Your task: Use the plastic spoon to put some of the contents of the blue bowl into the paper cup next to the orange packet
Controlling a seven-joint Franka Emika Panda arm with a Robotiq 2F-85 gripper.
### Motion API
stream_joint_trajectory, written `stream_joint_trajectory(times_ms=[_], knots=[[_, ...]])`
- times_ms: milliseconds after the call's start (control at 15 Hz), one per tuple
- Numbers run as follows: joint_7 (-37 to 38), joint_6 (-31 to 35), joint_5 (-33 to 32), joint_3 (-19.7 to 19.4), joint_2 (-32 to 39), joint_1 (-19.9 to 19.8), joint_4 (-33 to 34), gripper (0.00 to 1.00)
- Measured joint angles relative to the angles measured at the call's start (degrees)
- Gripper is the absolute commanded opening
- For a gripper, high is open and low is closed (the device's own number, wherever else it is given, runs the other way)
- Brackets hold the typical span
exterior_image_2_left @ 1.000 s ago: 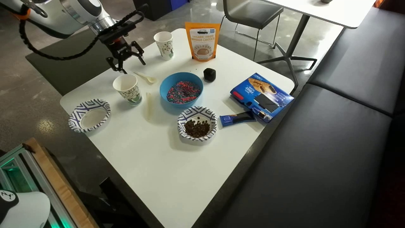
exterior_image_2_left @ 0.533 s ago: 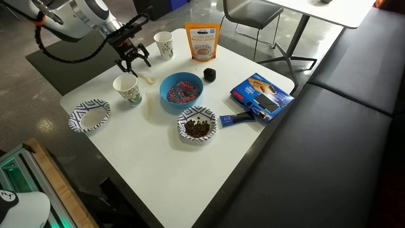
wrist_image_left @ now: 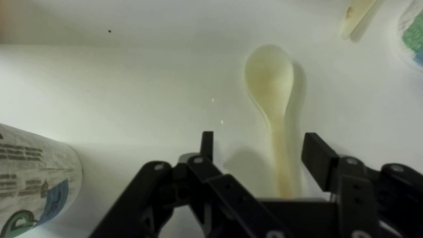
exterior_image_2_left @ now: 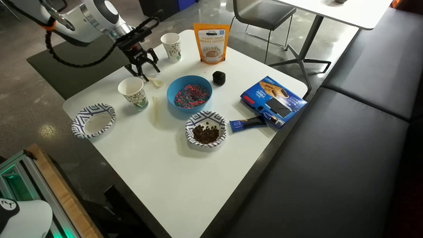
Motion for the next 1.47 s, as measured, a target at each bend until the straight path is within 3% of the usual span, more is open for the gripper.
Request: stream_joint_trajectory(times_ms=[133, 400, 1000, 1467], knots=[[0.00, -0.06, 0.00, -0.15, 0.37, 0.00, 0.21, 0.29], [-0.30, -1.19, 0.00, -0.15, 0.41, 0.01, 0.50, 0.01], [-2.57, -6.59, 1.19, 1.32, -0.80, -0.08, 1.28, 0.04], [-5.39, -10.59, 10.77, 4.35, -11.06, -1.66, 1.97, 0.04]])
